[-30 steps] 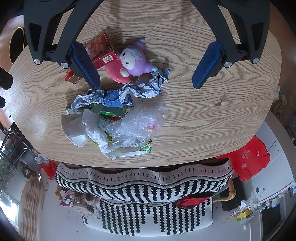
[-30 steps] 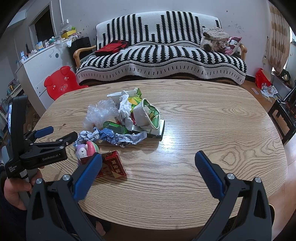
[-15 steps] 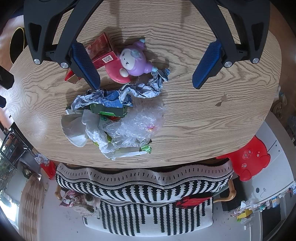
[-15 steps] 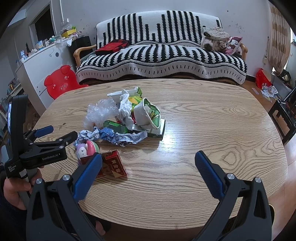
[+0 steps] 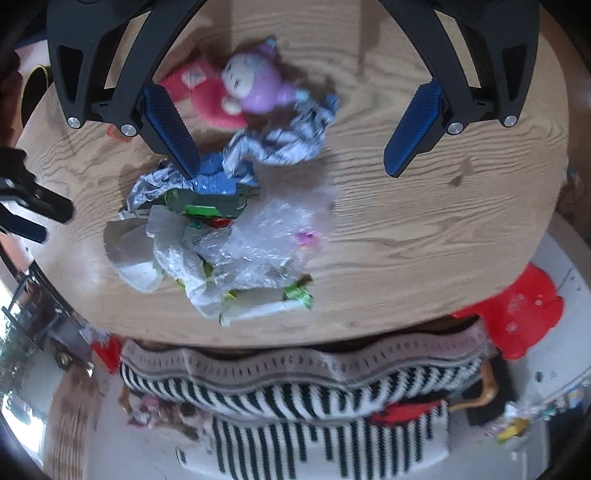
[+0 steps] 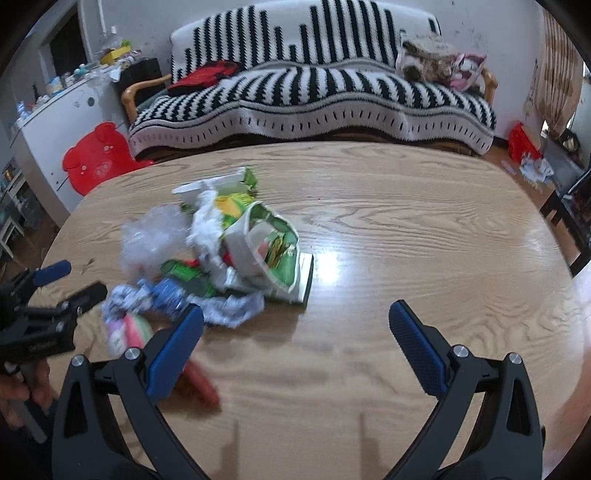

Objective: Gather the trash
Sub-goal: 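Grasp the clear plastic bag with the left tool while the right tool grasps the white paper cup, then lift the plastic bag and paper cup and carry both to the black bin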

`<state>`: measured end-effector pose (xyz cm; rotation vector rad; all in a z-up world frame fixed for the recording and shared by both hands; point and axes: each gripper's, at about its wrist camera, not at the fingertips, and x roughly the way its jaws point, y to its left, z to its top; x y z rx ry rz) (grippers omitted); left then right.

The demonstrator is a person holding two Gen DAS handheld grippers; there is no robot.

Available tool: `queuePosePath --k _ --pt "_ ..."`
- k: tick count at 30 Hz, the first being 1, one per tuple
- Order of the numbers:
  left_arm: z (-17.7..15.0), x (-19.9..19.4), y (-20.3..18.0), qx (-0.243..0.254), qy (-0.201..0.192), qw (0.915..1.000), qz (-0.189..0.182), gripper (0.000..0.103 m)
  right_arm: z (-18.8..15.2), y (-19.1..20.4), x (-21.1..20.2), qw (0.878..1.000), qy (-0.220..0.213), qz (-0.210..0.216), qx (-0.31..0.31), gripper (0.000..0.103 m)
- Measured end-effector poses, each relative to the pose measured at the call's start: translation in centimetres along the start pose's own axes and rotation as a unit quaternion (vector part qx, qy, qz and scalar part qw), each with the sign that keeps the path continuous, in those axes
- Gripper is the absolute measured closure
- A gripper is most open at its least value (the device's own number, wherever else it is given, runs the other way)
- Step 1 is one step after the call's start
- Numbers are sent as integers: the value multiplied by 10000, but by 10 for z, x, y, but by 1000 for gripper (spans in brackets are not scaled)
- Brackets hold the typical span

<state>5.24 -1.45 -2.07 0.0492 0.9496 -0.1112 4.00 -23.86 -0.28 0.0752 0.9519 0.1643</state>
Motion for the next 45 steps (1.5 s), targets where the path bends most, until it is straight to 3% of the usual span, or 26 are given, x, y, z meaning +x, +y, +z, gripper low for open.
queuePosePath --k 2,6,7,8,10,11,12,15,18,24,30,33,35,36,37,45 --pt "9 21 3 -111 164 9998 -88 6 10 -4 21 9995 152 189 218 6" --pt "22 46 9 -43 135 9999 47 7 16 -10 60 9956 470 558 585 7" --pt "23 50 10 -2 120 9999 105 7 16 -11 65 9950 510 594 618 13" --pt "25 53 11 24 118 9998 169 12 17 -10 69 9944 546 631 646 20" --pt "26 56 12 62 148 9998 112 25 19 -8 72 9929 620 748 681 50" --pt "26 56 13 39 194 9998 -16 36 21 -7 72 9930 624 746 674 52" --pt "26 57 13 -5 249 9995 -196 55 23 -4 70 9938 597 716 608 75" --pt "27 55 14 -44 274 9993 -270 81 24 4 61 9957 488 653 440 82" --pt "29 44 17 -112 133 9994 -288 87 24 12 46 9978 273 555 257 95" --pt "31 5 20 -219 -423 9985 -288 88 25 13 10 9982 -151 560 155 102" --pt "30 -18 26 -366 -664 9963 -404 88 24 7 -1 9979 -61 639 120 102" --pt "31 -21 26 -354 -714 9962 -349 88 15 -2 4 9992 -122 348 131 100" --pt "32 -22 27 -352 -739 9961 -334 88 10 -8 12 9995 48 268 166 75" --pt "33 -23 28 -366 -757 9960 -309 88 9 -9 13 9994 19 278 189 29" --pt "35 -24 30 -414 -769 9957 -314 88 8 -9 12 9994 -125 240 194 5" --pt "45 -25 30 -674 -836 9931 -469 88 19 8 42 9999 -21 68 -123 6"
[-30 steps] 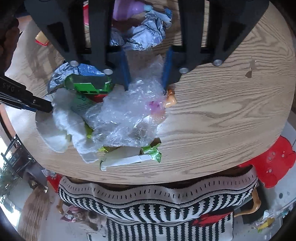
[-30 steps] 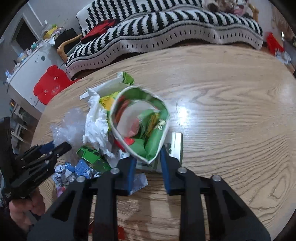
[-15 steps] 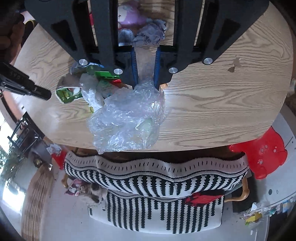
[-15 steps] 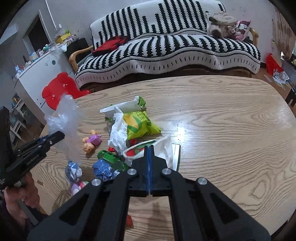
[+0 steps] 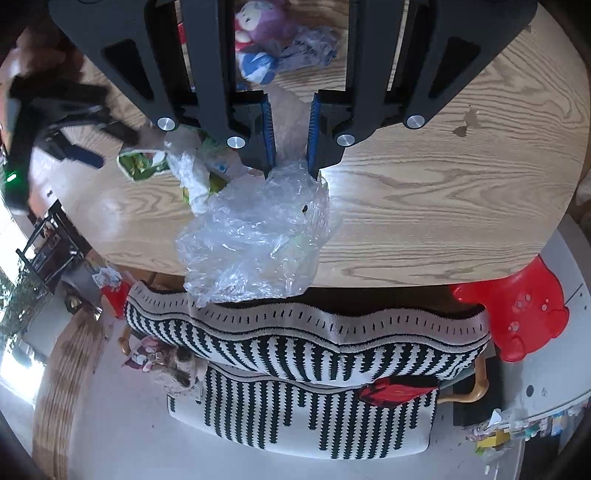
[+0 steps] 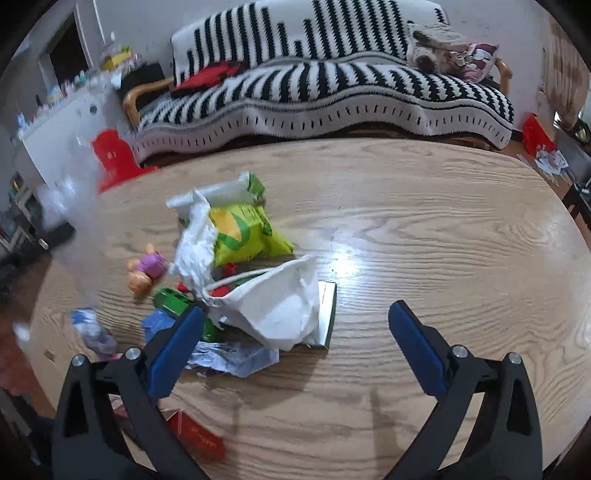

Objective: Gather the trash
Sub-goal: 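Lift the plastic bag and paper cup and carry both to the black bin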

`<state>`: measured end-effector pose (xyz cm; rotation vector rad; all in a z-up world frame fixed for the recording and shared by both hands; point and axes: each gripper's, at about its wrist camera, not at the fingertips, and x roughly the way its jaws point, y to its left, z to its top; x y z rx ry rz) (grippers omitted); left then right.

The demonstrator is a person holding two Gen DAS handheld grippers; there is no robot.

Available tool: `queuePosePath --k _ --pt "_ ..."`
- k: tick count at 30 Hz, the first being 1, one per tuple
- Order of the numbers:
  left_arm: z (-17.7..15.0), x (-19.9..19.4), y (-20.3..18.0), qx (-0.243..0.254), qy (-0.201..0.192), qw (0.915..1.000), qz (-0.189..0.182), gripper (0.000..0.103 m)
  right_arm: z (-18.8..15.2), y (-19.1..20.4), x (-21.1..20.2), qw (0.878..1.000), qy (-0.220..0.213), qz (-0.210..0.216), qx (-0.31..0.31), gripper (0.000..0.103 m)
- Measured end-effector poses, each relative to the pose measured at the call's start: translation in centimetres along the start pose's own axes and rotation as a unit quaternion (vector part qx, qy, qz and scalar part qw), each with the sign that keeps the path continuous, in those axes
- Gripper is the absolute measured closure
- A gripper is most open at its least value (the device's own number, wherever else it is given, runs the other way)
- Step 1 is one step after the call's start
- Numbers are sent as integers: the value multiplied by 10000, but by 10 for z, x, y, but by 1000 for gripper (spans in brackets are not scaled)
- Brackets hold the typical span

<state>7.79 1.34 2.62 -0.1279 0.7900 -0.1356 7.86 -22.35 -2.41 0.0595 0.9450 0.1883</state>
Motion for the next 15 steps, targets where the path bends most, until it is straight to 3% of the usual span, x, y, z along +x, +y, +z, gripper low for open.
queuePosePath --k 2,3,5,15 --pt "2 0 0 -49 -41 10000 -46 88 1 5 15 9999 96 -23 -60 6" --pt "4 -1 -1 -97 -68 9999 -84 88 2 7 20 9999 125 -21 -83 12" --pt "6 -3 0 -154 -120 9997 -150 88 2 12 28 9997 198 -20 -169 39" --pt "6 -5 -3 -71 -114 9998 -113 88 9 15 -9 9994 -294 154 -83 41"
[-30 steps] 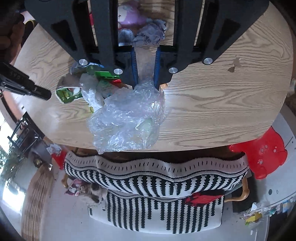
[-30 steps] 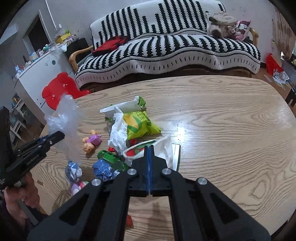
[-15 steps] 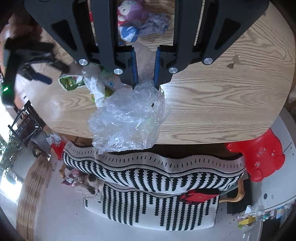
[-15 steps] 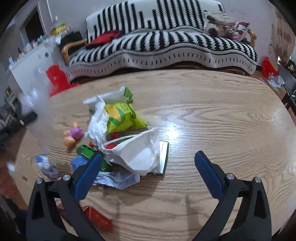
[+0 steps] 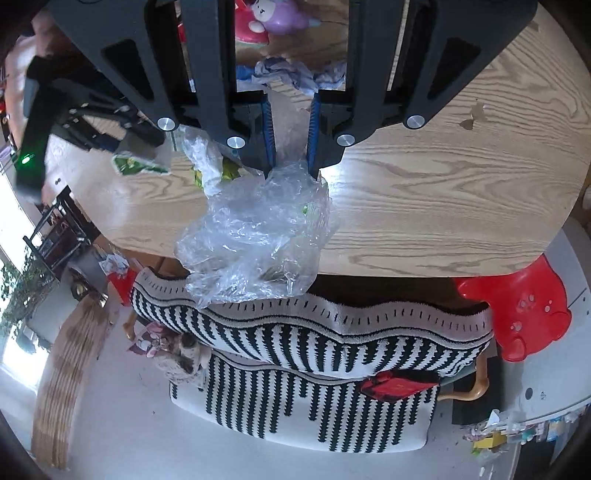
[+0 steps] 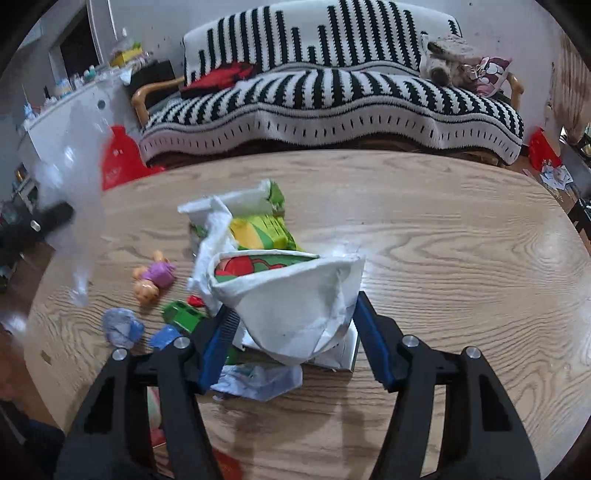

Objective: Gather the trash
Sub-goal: 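Lift the plastic bag and paper cup and carry both to the black bin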

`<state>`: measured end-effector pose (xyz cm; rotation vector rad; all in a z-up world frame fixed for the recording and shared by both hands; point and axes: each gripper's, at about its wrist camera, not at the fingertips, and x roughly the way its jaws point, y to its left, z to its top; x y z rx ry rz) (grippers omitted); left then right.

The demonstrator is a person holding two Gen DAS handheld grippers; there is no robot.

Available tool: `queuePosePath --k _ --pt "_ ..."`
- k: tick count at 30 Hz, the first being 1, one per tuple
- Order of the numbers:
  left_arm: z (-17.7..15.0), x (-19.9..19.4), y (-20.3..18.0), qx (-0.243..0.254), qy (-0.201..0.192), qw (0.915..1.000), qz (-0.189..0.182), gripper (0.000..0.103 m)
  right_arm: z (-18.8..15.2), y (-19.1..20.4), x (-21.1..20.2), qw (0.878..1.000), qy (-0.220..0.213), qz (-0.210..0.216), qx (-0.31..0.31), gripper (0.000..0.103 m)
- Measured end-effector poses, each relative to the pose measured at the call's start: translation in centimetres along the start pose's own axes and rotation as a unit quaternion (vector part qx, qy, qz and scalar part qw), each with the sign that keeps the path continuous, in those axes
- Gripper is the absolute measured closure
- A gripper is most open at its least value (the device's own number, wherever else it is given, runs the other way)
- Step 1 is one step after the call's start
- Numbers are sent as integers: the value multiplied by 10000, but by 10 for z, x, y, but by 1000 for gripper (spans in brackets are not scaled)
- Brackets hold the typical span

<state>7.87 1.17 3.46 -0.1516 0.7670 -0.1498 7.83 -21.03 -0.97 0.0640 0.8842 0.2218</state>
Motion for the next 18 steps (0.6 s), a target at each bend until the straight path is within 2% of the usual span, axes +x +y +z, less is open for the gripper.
queuePosePath --k 4,8,12,14,16,18 --pt "-8 7 -11 176 236 9996 2 88 -6 -11 -18 9999 6 -75 78 41" --pt "-20 13 -45 579 513 9969 -174 88 -18 -34 -49 9992 -82 -296 236 41" --pt "-37 5 -98 1240 492 9898 -504 88 -35 -77 -94 9963 -255 -584 580 41" --pt "-41 2 -120 1350 558 9863 -770 88 -50 -105 -119 9932 -338 -734 838 41" --pt "-49 -1 -156 1449 647 9800 -1200 88 -70 -142 -149 9873 -396 -971 1194 40" --pt "-61 -1 -188 1651 695 9737 -1404 88 -93 -177 -175 9790 -429 -1251 1551 40"
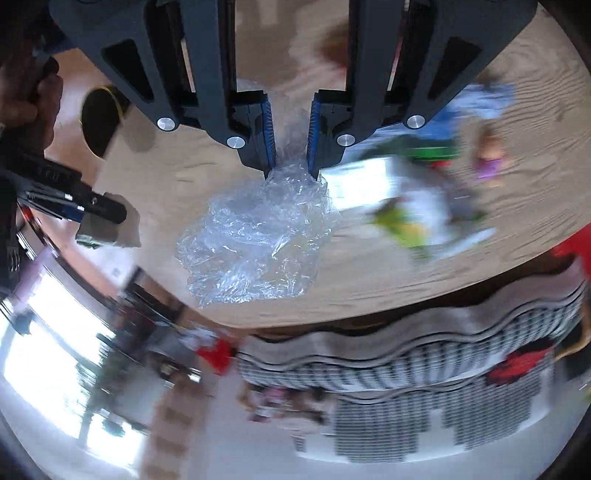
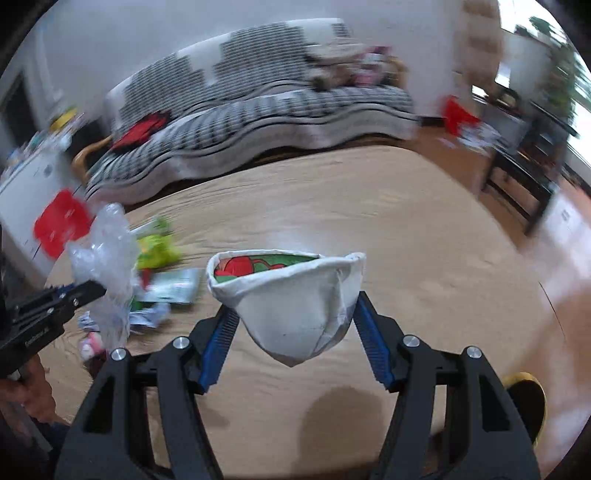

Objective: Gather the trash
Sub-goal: 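Lift the plastic bag and paper cup and carry both to the black bin, then open both tools over the bin to drop the bag and cup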

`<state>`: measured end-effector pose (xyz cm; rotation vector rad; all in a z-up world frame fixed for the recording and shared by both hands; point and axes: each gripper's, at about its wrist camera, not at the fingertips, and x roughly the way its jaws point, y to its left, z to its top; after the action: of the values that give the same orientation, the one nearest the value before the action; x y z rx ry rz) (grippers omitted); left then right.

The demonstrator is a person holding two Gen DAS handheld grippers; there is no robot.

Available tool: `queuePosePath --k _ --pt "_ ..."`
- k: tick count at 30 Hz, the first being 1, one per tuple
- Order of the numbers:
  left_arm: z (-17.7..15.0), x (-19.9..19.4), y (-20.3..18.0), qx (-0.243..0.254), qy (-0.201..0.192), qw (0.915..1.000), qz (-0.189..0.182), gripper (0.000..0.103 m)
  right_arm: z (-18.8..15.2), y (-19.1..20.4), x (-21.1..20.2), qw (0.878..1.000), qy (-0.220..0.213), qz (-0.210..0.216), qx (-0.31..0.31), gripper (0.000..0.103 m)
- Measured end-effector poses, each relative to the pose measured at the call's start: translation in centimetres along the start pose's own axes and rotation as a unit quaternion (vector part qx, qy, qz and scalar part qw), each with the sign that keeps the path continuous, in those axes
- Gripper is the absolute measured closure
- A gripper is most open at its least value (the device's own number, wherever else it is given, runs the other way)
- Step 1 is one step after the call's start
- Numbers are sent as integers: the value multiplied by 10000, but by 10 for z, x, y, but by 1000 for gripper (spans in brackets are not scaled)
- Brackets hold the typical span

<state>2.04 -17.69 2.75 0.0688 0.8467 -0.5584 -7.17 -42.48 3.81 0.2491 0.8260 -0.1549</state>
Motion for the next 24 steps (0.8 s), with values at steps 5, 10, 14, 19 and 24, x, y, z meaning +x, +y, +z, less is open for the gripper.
queuePosePath --k 5,10,14,19,24 --pt "-10 34 -118 721 284 9929 -905 88 -40 -136 -44 9883 38 -825 1279 40" --pt "-41 79 -233 1278 841 9732 -1715 88 -93 -242 -73 9586 332 -1553 2364 40" --pt "-70 123 -301 1380 1421 9543 -2237 88 -131 -305 -80 9300 675 -1766 3152 40" --pt "-104 173 -354 1544 1841 9381 -2495 88 -161 -350 -78 9088 1005 -1838 3609 40" --pt "-127 207 -373 1603 2130 9311 -2491 88 -176 -371 -76 8978 1103 -1825 3853 40"
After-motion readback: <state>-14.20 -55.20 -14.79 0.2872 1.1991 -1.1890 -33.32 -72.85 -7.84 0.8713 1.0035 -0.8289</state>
